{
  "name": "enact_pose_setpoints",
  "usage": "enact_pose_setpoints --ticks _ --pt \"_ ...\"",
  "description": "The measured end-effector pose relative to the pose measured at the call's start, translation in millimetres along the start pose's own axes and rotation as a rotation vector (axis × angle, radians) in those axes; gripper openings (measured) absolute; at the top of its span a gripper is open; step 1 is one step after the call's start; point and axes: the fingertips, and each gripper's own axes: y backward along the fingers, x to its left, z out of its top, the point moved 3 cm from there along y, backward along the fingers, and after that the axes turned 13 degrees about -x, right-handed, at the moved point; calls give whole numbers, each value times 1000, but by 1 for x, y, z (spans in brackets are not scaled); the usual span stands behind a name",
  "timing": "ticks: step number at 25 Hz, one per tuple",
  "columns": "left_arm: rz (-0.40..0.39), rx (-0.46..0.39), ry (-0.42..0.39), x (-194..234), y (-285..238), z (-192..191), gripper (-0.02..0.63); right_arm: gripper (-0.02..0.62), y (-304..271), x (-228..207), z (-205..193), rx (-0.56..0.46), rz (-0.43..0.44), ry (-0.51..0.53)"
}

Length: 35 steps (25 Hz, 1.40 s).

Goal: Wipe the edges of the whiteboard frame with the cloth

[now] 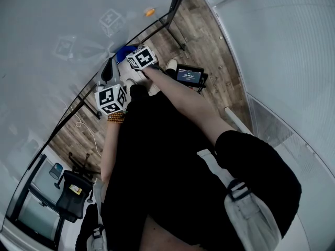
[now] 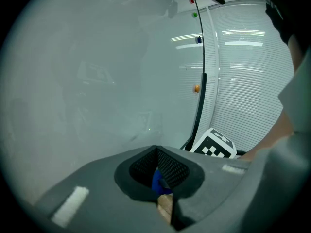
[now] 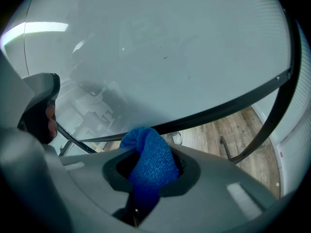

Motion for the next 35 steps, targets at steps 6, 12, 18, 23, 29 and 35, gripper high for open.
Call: enact_pose_setpoints --ticks 6,12,18,23,29,35 --pt "-13 1 0 -2 0 -1 98 89 6 -9 5 -20 -34 -9" --pt "-41 -4 -5 -10 -6 2 98 89 17 -25 15 -48 -83 -24" --pt "-71 -10 -13 -32 -24 10 98 89 36 -51 25 -59 -121 -29" --pt "-86 -8 -15 -51 -44 8 98 89 46 -79 30 -76 -142 -36" --pt "-101 -18 -21 -55 -46 12 98 88 52 -84 35 -84 -163 -30" --pt "-104 -31 -18 -55 -44 16 98 87 55 -87 39 -91 -184 -21"
